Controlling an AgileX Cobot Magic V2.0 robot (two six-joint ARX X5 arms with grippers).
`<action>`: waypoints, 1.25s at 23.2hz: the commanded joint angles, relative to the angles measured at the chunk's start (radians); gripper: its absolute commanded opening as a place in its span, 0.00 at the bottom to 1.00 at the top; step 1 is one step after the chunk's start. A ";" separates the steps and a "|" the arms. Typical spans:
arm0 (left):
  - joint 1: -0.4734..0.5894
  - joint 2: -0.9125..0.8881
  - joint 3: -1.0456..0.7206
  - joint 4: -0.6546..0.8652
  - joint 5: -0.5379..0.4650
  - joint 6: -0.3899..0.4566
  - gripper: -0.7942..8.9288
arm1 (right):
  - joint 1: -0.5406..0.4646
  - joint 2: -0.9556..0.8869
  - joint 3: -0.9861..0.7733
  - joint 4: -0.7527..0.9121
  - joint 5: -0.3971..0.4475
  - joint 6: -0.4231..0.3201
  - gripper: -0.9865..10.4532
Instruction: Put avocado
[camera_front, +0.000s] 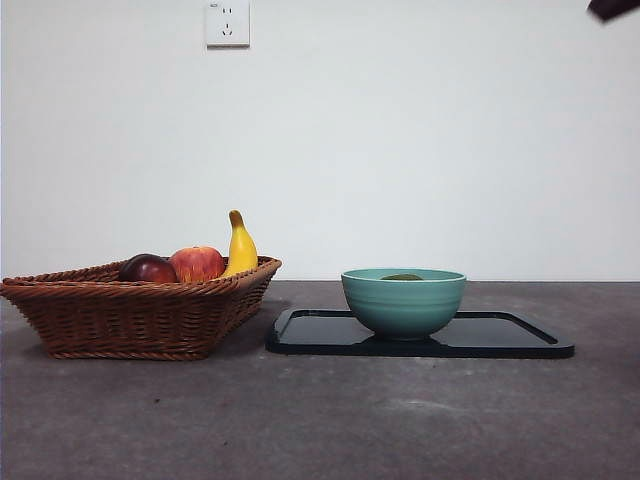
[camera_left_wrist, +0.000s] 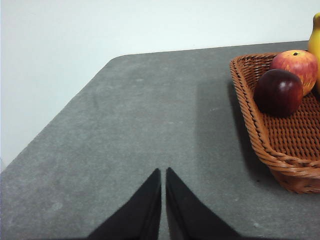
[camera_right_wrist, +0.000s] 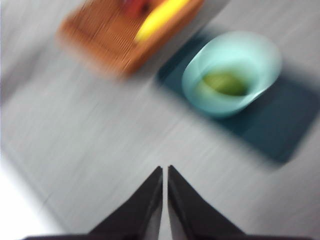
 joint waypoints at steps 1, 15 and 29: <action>0.004 -0.002 -0.020 -0.006 -0.002 -0.010 0.10 | -0.154 -0.085 -0.044 0.181 0.001 -0.040 0.09; 0.004 -0.002 -0.020 -0.006 -0.002 -0.010 0.10 | -0.495 -0.568 -0.721 0.739 0.132 0.005 0.09; 0.004 -0.002 -0.020 -0.006 -0.002 -0.010 0.10 | -0.477 -0.673 -0.861 0.682 0.136 0.056 0.09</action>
